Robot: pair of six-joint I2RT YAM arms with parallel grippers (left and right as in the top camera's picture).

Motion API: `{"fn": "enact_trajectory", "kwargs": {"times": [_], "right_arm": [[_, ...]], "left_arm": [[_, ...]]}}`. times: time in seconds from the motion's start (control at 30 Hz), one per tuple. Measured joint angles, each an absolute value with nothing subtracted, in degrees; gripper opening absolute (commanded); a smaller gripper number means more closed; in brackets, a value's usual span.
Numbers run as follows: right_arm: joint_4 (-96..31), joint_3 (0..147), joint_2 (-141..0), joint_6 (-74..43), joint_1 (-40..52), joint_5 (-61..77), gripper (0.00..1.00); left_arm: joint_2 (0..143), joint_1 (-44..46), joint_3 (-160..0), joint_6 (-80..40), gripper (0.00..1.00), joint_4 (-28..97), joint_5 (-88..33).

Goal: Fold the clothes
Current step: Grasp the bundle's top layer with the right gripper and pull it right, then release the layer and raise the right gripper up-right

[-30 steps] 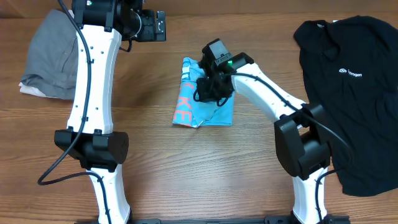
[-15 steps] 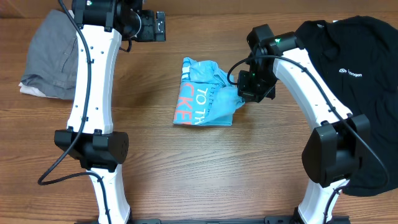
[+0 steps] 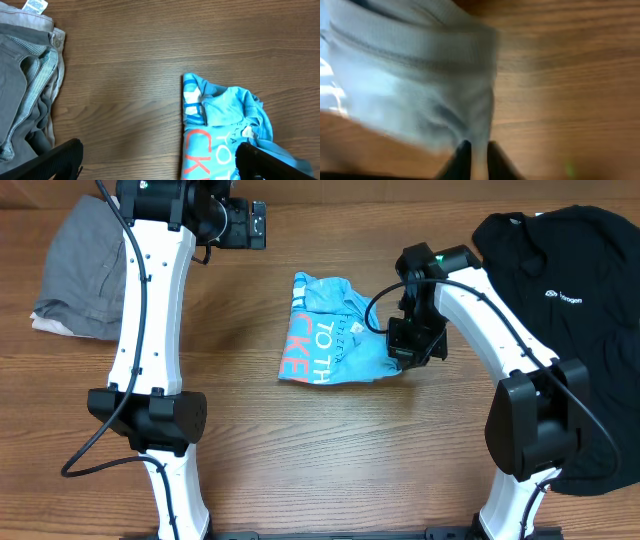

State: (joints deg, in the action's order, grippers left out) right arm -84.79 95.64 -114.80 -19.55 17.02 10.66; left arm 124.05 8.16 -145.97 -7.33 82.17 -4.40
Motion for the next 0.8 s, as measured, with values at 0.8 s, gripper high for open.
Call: {"fn": "enact_trajectory", "kwargs": {"times": [0.8], "right_arm": [[-52.2, 95.3, -115.9, -4.9, 22.4, 8.7, 0.50]], "left_arm": [[124.2, 8.2, -146.0, -7.3, 1.00, 80.6, -4.4]]}}
